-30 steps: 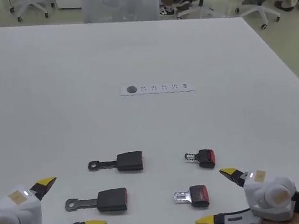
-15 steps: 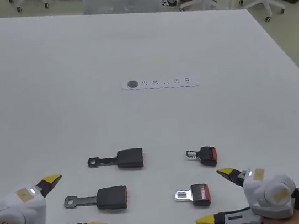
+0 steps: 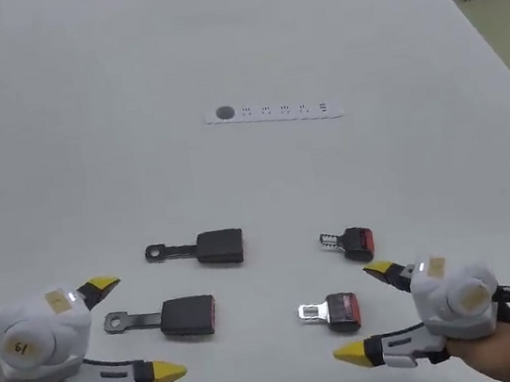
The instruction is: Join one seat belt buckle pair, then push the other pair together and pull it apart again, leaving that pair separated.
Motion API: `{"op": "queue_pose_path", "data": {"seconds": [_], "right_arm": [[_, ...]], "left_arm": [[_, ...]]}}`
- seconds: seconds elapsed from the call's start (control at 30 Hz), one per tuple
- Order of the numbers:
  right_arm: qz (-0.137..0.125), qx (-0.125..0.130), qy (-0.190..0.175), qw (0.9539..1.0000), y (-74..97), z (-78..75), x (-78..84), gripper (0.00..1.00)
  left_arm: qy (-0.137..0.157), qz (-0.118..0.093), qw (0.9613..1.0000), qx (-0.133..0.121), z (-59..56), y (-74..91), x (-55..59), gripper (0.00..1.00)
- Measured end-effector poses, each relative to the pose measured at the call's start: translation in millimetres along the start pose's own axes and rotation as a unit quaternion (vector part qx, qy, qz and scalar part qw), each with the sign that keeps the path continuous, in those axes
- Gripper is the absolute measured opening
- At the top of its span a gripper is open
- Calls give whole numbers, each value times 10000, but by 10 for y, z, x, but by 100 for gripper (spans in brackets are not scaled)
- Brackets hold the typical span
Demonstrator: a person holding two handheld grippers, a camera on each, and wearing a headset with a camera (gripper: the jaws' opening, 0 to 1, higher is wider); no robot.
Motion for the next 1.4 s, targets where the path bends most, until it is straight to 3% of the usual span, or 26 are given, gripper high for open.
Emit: {"op": "queue_pose_path", "data": {"seconds": [0.23, 0.33, 0.47, 0.57, 0.73, 0.93, 1.03, 1.07, 1.1, 1.13, 1.17, 1.27, 1.33, 1.37, 1.4], "right_arm": [[219, -368, 53, 9991, -67, -69, 49, 84], [367, -569, 17, 9977, -104, -79, 109, 81], [527, -756, 120, 9957, -138, -71, 161, 77], [630, -841, 150, 9943, -169, -92, 201, 76], [745, -1021, 216, 9917, -206, -80, 219, 73], [863, -1186, 339, 9886, -228, -71, 257, 65], [950, -1243, 387, 9869, -210, -67, 282, 58], [956, -1282, 427, 9862, -206, -65, 288, 55], [958, -1289, 469, 9859, -209, -69, 292, 53], [966, -1279, 521, 9857, -208, -72, 293, 52], [973, -1267, 550, 9856, -216, -81, 292, 51], [989, -1320, 611, 9844, -244, -54, 274, 48], [1070, -1225, 880, 9828, -251, -88, 278, 44], [1107, -1142, 1078, 9814, -250, -133, 281, 40], [1125, -1163, 1085, 9808, -242, -131, 290, 37]], "left_arm": [[-337, 198, 9985, 388, -6, -164, 42, 90], [-649, 352, 9957, 556, -13, -259, 94, 87], [-748, 492, 9933, 735, -2, -381, 143, 83], [-830, 434, 9916, 895, -9, -440, 122, 78], [-933, 564, 9887, 1029, 7, -542, 158, 72], [-1267, 611, 9822, 1243, -9, -644, 228, 58], [-1393, 739, 9775, 1403, -37, -659, 293, 55], [-1613, 768, 9738, 1405, -21, -665, 330, 53], [-1694, 767, 9733, 1343, 0, -668, 339, 49], [-1735, 636, 9739, 1315, 7, -687, 292, 45], [-1758, 657, 9738, 1282, 18, -692, 290, 41], [-1847, 649, 9699, 1447, -21, -702, 281, 38], [-2048, 571, 9652, 1521, -40, -720, 267, 35], [-1961, 651, 9665, 1526, -21, -729, 294, 35], [-2009, 652, 9652, 1540, -18, -729, 302, 35]]}}
Point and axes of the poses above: the centre of the closed fingertips' face, and the gripper's own axes: y roughly backward along the fingers, z roughly to its left, x roughly out of its underside, the point moved 1 cm from there along y, roughly backward along the fingers, and after that the axes turned 8 degrees about -x, right-handed, at the moved point
